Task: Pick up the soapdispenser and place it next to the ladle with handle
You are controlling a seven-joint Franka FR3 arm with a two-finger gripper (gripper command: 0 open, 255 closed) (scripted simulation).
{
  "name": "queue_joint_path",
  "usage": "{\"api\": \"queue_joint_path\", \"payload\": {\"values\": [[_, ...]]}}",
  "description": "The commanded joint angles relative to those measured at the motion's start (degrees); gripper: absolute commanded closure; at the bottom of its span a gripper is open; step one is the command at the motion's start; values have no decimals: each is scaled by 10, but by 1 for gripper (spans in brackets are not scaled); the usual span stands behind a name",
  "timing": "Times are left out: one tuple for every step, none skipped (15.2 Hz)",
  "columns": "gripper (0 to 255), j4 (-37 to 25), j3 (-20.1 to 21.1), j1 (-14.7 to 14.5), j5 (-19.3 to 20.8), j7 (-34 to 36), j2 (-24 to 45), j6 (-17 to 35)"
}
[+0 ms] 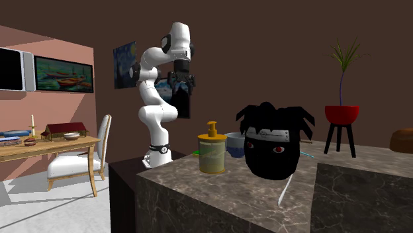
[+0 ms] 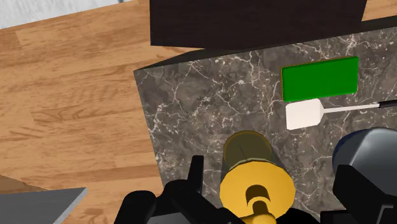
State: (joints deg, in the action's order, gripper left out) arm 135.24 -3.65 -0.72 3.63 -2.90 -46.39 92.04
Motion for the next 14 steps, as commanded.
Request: {"api": "queue_joint_path", "payload": {"values": [[0,0,0,0,0,0,0,0],[0,-1,1,-1,-4,5,19,16],[0,-3,1,-2,-7,9,39,31],[0,-6,2,-4,-11,13,58,46],[0,-10,2,-5,-15,17,79,60],[0,-14,3,-6,-18,21,99,75],[0,-19,3,-8,-22,25,120,88],[0,-25,4,-9,-26,28,141,102],[0,-32,4,-10,-29,31,163,114],[0,-39,4,-11,-33,34,185,126],[0,-47,4,-13,-37,37,206,138],[0,-56,4,-14,-41,39,228,149],[0,-66,5,-15,-45,42,250,160],[0,-76,5,-17,-49,44,273,169]]}}
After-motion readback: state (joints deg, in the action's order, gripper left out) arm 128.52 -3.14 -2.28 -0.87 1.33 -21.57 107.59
